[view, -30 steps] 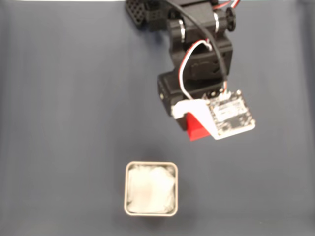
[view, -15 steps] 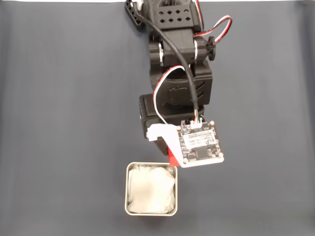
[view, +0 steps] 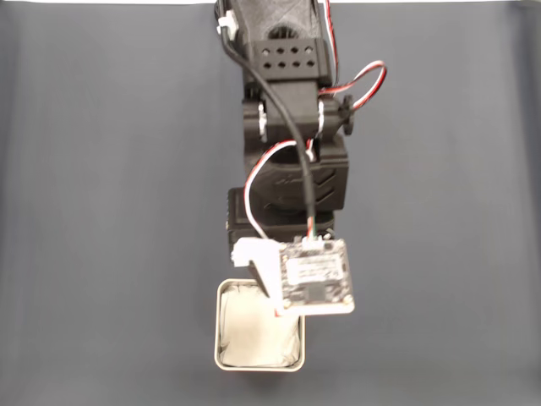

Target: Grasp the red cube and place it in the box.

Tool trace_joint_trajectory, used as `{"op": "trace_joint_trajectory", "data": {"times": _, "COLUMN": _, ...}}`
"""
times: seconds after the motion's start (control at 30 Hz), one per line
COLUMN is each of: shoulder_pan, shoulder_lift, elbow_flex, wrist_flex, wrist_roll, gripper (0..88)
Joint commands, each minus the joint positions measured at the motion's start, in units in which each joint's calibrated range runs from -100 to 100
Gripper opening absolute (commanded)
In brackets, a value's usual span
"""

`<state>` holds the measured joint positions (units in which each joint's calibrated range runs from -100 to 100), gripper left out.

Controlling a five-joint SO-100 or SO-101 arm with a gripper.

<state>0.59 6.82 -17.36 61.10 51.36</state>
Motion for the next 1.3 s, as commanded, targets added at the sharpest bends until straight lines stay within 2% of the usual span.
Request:
{"op": "trace_joint_trajectory", "data": {"times": 0.0, "shoulder_pan": 1.3, "shoulder_lift": -0.4, "elbow_flex": -2.9, "wrist_flex": -2.3, "wrist_roll": -0.6, "gripper": 3.6}}
{"op": "trace_joint_trajectory", "data": {"times": 0.6, "shoulder_pan": 4.4, "shoulder_lift": 3.1, "elbow_flex": -2.9, "wrist_flex": -5.8, "wrist_roll": -1.2, "gripper": 3.8}}
{"op": "trace_joint_trajectory", "data": {"times": 1.27, "shoulder_pan": 4.1, "shoulder_lift": 6.5, "elbow_flex": -3.4, "wrist_flex": -7.8, "wrist_roll": -1.2, "gripper": 4.1}}
